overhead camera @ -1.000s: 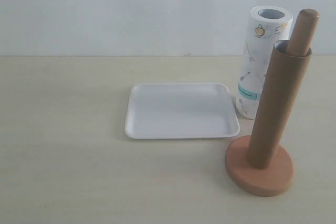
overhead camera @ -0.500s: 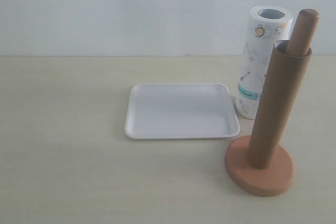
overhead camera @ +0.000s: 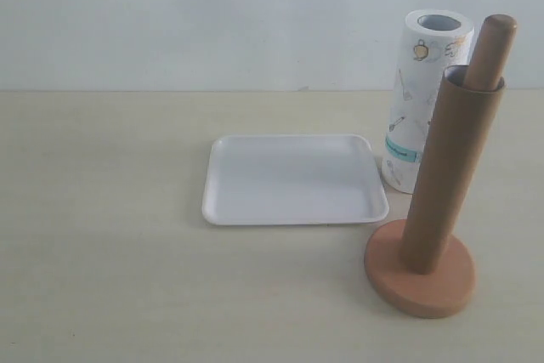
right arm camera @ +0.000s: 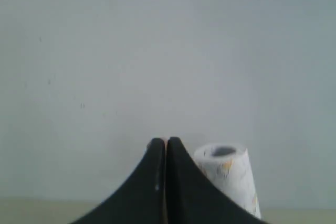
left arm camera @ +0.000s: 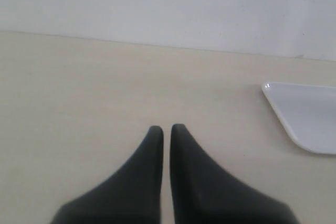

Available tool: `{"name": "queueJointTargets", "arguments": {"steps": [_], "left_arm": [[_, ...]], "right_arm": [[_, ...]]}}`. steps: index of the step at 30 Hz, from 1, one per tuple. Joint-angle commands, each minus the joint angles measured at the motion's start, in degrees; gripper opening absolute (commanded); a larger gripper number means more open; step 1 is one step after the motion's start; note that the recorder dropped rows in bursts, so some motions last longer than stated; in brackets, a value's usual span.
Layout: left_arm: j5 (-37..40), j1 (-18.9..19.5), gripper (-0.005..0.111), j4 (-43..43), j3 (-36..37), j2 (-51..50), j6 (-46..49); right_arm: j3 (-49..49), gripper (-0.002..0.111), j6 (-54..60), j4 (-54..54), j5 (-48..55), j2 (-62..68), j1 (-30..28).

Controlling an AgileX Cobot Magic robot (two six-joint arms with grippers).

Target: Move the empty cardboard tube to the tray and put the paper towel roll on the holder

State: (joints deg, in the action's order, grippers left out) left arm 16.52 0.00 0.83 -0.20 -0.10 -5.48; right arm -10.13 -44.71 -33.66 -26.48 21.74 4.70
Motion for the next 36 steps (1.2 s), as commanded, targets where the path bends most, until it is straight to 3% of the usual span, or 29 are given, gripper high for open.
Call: {"name": "queueJointTargets", "arguments": {"steps": [1, 5, 8, 12, 17, 26, 28, 29, 31, 33, 34, 36], "left_arm": [[-0.24, 0.03, 0.004, -0.19, 0.2, 0.1, -0.47], [-0.24, 0.03, 0.004, -0.19, 0.2, 0.1, -0.47], [-0.24, 0.03, 0.004, -0.19, 0.2, 0.1, -0.47], [-0.24, 0.03, 0.004, -0.19, 0.2, 0.1, -0.47], [-0.24, 0.03, 0.004, -0.19, 0.2, 0.1, -0.47], [-0.24, 0.03, 0.004, -0.19, 0.2, 0.1, -0.47], [-0.24, 0.03, 0.004, -0.19, 0.2, 0.1, -0.47], [-0.24, 0.03, 0.004, -0.19, 0.2, 0.1, -0.47], [-0.24, 0.03, 0.004, -0.19, 0.2, 0.1, -0.47], [-0.24, 0.03, 0.004, -0.19, 0.2, 0.1, -0.47], [-0.24, 0.03, 0.004, -0.19, 0.2, 0.1, -0.47], [-0.24, 0.03, 0.004, -0.19, 0.2, 0.1, -0.47]], "right_arm": [[0.96, 0.001, -7.23, -16.57, -7.94, 9.66, -0.19], [3.69, 0.001, -1.25, -16.39, -13.96, 16.28, -0.19], [6.34, 0.001, 6.14, -5.56, -13.22, 21.03, -0.19], [7.88, 0.001, 7.81, 4.38, -14.84, 27.02, -0.19], [7.88, 0.001, 10.59, 1.86, -14.89, 33.11, -0.19], [7.63, 0.001, 16.96, 2.24, -23.75, 42.21, -0.19], [6.71, 0.01, 17.75, 1.87, -24.06, 44.23, -0.19], [6.22, 0.022, 17.75, 1.97, -24.52, 45.55, -0.19], [5.36, 0.052, 17.63, 1.97, -25.67, 47.58, -0.19], [3.84, 0.093, 17.5, 1.97, -25.99, 49.26, -0.19], [2.89, 0.105, 17.41, 1.97, -25.57, 50.38, -0.19], [1.13, 0.102, 16.7, 1.6, -25.4, 52.91, -0.19]]}}
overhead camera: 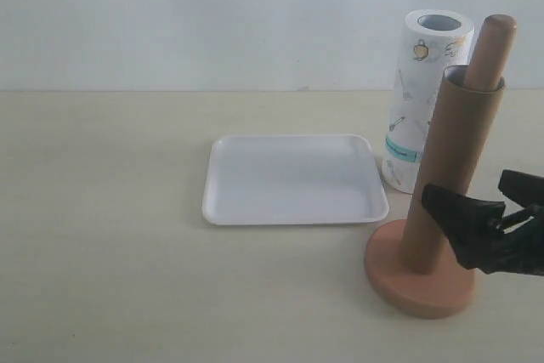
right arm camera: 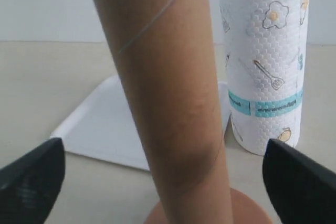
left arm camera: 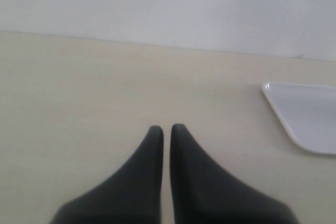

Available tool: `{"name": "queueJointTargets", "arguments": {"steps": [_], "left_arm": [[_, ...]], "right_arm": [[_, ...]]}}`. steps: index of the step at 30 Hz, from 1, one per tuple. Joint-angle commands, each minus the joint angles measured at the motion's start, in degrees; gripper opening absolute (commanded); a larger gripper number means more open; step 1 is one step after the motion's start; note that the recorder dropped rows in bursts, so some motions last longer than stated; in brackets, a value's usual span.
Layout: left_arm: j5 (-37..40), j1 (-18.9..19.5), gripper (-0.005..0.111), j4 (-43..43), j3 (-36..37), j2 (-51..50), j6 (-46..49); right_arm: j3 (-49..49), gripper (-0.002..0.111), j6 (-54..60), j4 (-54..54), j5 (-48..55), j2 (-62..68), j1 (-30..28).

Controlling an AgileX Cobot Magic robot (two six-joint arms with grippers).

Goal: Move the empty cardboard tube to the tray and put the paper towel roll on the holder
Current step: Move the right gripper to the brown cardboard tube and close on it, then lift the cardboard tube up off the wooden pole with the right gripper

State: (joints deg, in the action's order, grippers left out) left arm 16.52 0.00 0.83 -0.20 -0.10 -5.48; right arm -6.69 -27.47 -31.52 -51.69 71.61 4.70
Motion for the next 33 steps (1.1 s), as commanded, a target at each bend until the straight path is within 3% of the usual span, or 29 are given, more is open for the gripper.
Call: {"name": "queueJointTargets", "arguments": {"steps": [1, 5, 8, 11, 15, 16, 17, 23, 33], "left_arm": [[-0.24, 0.03, 0.004, -0.19, 0.2, 0.1, -0.47], [-0.24, 0.03, 0.004, -0.19, 0.2, 0.1, -0.47], [-0.24, 0.03, 0.004, -0.19, 0.2, 0.1, -0.47], [-0.24, 0.03, 0.004, -0.19, 0.2, 0.1, -0.47], [-0.24, 0.03, 0.004, -0.19, 0.2, 0.1, -0.47], [-0.24, 0.03, 0.004, -0.19, 0.2, 0.1, -0.47], [-0.24, 0.03, 0.004, -0.19, 0.2, 0.1, -0.47], [-0.24, 0.03, 0.004, -0.19, 0.2, 0.1, -0.47], [-0.24, 0.03, 0.004, -0.19, 0.2, 0.1, -0.47]], "right_arm": [[-2.98, 0.102, -0.81, -0.54, -0.45, 4.2, -0.19], [-5.45, 0.102, -0.89, -0.54, -1.02, 8.35, -0.19], [-6.67, 0.094, -0.89, -0.84, -2.21, 10.98, -0.19], [-7.32, 0.071, -1.06, -0.94, -1.97, 12.4, -0.19], [-7.32, 0.027, -1.06, -0.94, -2.11, 12.26, -0.19], [-7.32, 0.007, -1.06, -1.27, -2.11, 12.26, -0.19], [-7.32, -0.001, -1.06, -1.62, -2.11, 12.26, -0.19], [-7.32, 0.0, 0.21, -1.35, -4.07, 10.27, -0.19], [-9.21, 0.0, -5.83, -1.01, 9.34, -17.22, -0.19]]}}
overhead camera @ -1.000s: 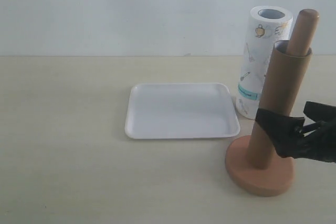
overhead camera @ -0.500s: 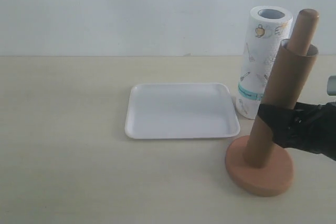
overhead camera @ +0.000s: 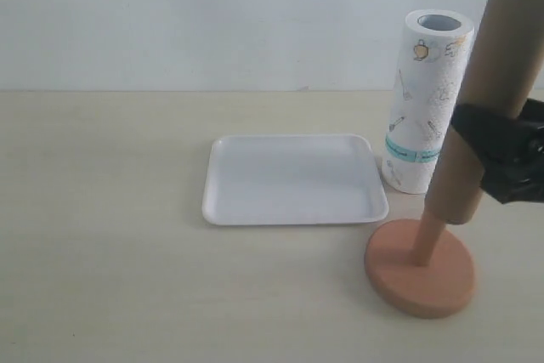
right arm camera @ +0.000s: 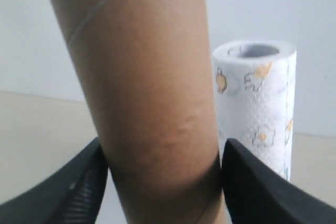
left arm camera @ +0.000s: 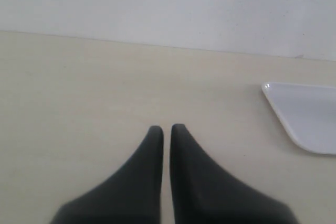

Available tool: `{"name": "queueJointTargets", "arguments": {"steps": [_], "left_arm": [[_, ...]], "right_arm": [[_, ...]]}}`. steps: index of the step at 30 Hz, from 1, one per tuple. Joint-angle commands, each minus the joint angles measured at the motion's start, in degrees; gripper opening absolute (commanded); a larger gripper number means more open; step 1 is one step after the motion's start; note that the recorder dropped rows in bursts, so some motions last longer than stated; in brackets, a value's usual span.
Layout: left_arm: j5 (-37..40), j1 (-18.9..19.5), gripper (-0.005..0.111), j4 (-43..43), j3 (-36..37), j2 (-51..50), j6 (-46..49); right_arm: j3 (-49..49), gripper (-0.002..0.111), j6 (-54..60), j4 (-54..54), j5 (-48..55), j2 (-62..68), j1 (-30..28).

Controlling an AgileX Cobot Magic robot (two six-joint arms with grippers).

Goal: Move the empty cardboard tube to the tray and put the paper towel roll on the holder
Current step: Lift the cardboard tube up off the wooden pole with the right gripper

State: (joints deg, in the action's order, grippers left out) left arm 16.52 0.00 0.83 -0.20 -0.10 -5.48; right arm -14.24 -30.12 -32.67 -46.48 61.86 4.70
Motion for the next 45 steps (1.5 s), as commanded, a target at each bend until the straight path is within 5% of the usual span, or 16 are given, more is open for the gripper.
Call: {"name": "queueJointTargets", "arguments": {"steps": [1, 15, 28, 36, 40, 45], "left_arm": [[-0.24, 0.03, 0.004, -0.19, 0.2, 0.1, -0.47], [-0.24, 0.03, 0.004, -0.19, 0.2, 0.1, -0.47], [-0.24, 0.03, 0.004, -0.19, 0.2, 0.1, -0.47], [-0.24, 0.03, 0.004, -0.19, 0.2, 0.1, -0.47], [-0.24, 0.03, 0.004, -0.19, 0.2, 0.1, -0.47], [-0.24, 0.03, 0.004, -0.19, 0.2, 0.1, -0.47]], "right_arm": [[-2.12, 0.0, -4.08, 0.01, 5.01, -9.23, -0.19], [-16.2, 0.0, -19.2, -9.57, 11.88, -25.27, -0.19], [-40.38, 0.0, -54.46, -45.19, -0.82, -20.85, -0.19], [-44.73, 0.0, -61.07, -53.23, -3.17, -13.06, 0.58], [-45.03, 0.0, -59.23, -53.23, 1.69, -9.5, 7.23], [-48.17, 0.0, -56.62, -59.17, 18.73, -4.18, 25.27]]}}
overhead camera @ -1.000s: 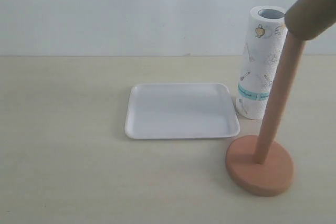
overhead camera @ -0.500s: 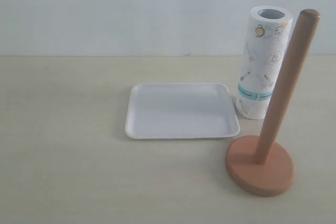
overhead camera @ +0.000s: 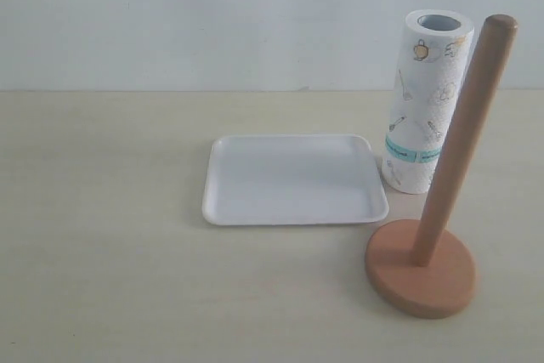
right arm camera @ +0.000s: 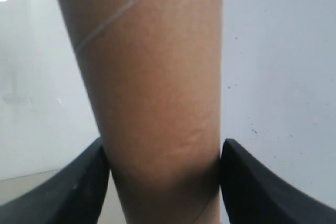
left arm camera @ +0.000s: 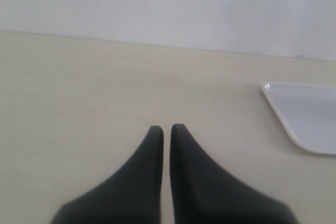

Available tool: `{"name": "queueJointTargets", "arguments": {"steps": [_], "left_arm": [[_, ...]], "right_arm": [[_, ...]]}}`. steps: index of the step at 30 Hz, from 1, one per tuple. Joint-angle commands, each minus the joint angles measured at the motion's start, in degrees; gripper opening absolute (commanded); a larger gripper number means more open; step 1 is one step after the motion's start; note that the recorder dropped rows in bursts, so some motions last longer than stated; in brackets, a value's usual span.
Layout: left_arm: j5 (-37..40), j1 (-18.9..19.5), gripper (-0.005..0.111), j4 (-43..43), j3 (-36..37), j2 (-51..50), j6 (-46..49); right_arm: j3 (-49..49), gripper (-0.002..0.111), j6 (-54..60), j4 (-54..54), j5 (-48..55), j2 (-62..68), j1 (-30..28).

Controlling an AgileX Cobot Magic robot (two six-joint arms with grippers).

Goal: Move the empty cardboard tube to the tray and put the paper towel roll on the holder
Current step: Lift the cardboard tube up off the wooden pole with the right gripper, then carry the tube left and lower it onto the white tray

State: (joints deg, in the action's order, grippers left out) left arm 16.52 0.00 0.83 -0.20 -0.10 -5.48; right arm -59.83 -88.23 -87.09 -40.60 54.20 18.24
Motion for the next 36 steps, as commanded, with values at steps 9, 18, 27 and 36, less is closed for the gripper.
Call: {"name": "queueJointTargets", "arguments": {"steps": [9, 18, 27, 36], "left_arm": [[-0.24, 0.03, 0.004, -0.19, 0.2, 0.1, -0.47], [-0.24, 0.03, 0.004, -0.19, 0.2, 0.1, -0.47], [-0.24, 0.03, 0.004, -0.19, 0.2, 0.1, -0.47], [-0.24, 0.03, 0.004, -0.19, 0.2, 0.1, -0.47]], "right_arm": [[-4.41, 0.0, 10.56, -12.85, 49.41, 19.29, 36.28], [-4.41, 0.0, 22.09, -12.85, 61.76, 35.09, 37.07], [-6.78, 0.0, 28.56, -12.85, 72.03, 50.02, 36.97], [-12.46, 0.0, 30.15, -12.61, 76.63, 60.01, 33.38]]}}
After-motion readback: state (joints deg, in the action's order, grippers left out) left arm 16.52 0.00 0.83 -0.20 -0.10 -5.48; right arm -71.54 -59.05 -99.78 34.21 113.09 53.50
